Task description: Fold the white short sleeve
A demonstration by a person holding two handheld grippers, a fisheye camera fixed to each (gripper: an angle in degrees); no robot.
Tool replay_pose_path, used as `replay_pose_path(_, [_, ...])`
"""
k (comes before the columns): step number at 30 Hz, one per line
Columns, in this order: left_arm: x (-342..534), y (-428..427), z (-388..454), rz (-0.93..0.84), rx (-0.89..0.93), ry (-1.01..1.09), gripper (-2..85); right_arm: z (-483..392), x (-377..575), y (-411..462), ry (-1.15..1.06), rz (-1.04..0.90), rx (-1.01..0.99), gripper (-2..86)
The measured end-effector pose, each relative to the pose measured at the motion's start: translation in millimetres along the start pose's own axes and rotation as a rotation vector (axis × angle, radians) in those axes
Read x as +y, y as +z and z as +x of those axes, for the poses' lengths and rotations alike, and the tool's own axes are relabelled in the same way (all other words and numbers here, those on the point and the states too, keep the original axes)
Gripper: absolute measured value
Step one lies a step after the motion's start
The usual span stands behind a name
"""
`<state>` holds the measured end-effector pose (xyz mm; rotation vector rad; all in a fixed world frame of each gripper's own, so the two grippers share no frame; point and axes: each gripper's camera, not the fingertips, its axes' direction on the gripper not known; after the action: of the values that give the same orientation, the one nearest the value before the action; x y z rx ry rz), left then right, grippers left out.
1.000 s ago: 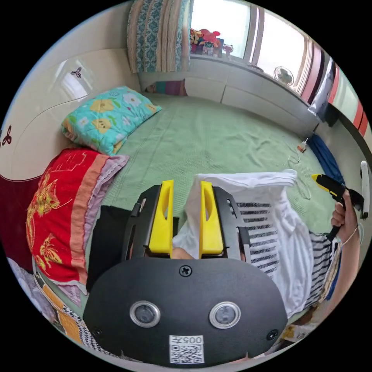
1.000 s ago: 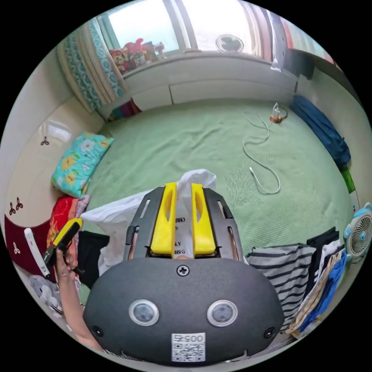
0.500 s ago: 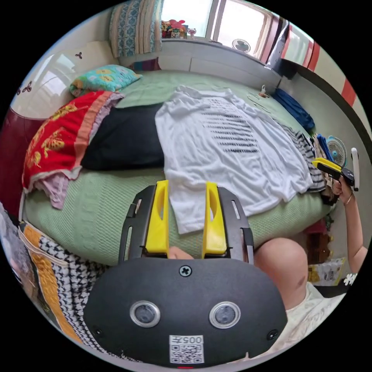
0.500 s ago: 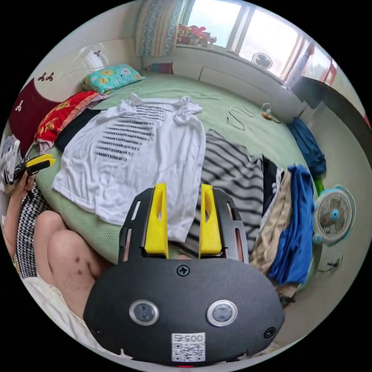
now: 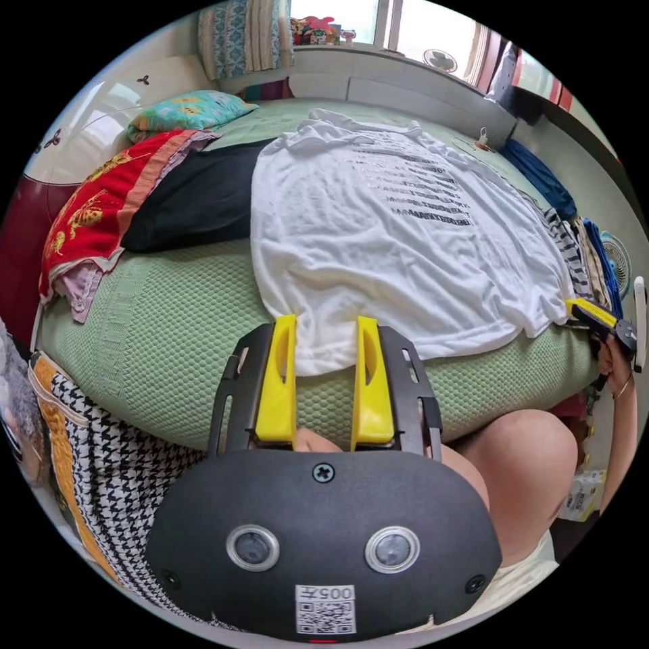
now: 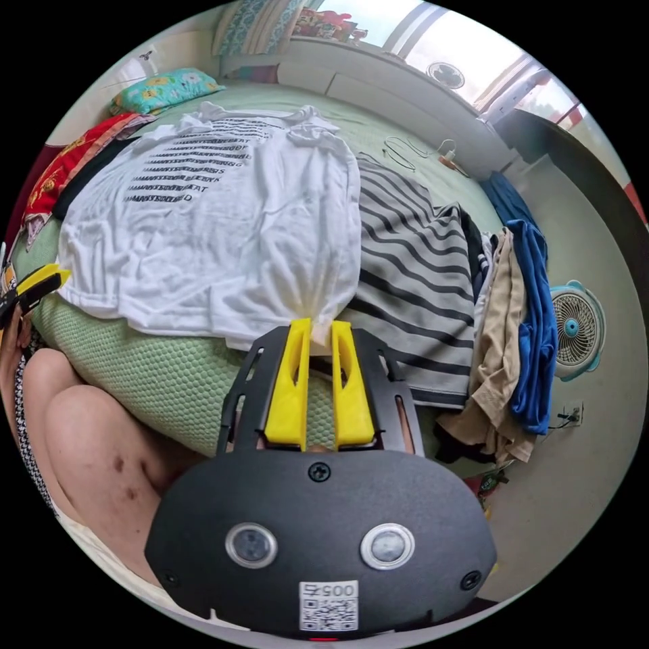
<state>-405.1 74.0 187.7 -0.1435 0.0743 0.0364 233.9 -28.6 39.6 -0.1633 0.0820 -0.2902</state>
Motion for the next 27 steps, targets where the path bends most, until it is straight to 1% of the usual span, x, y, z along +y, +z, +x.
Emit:
replay_pose_path(2, [2.5, -6.9, -1.9, 0.011, 0.021, -0.024, 6.0, -1.2, 3.0, -7.8, -0.013, 0.012, -0.014, -1.2])
replay_pose_path(5, [5.3, -27.9, -9.8, 0.035, 0.037, -0.025, 2.8, 10.3, 8.9, -29.8, 0.042, 0.061, -0.067, -1.6])
replay_pose_path(9, [9.7, -76.5, -21.1, 0.092, 0.078, 0.001, 1.6, 38.2, 21.0, -73.6, 0.124, 0.140, -0.224, -1.7])
replay_pose_path(11, [17.3, -112.4, -25.6, 0.118, 0.048, 0.025, 1.2, 44.8, 29.8, -93.3, 0.129, 0.167, -0.253, -1.7])
replay_pose_path(14, [37.6, -140.3, -28.0, 0.113, 0.004, 0.064, 1.2, 45.4, 51.9, -119.8, 0.095, 0.182, -0.255, -1.7])
replay_pose_path(16, [54.2, -140.5, -29.7, 0.105, 0.021, 0.068, 1.3, 39.8, 69.3, -124.7, 0.072, 0.161, -0.219, -1.7])
replay_pose_path(19, [79.6, -107.6, -34.1, 0.049, 0.029, 0.036, 1.7, 23.0, 99.4, -106.0, 0.062, 0.092, -0.227, -1.7])
replay_pose_path(23, [110.5, -46.7, -51.4, -0.054, 0.133, -0.074, 2.4, -5.6, 122.7, -48.3, 0.117, -0.006, -0.224, -1.6])
replay_pose_path(25, [127.0, -41.7, -59.2, -0.066, 0.141, -0.117, 2.2, -16.3, 127.3, -26.8, 0.122, -0.035, -0.184, -1.6])
replay_pose_path(27, [144.0, -49.4, -66.2, -0.066, 0.095, -0.132, 1.4, -23.8, 132.4, -8.9, 0.095, -0.121, -0.152, -1.4])
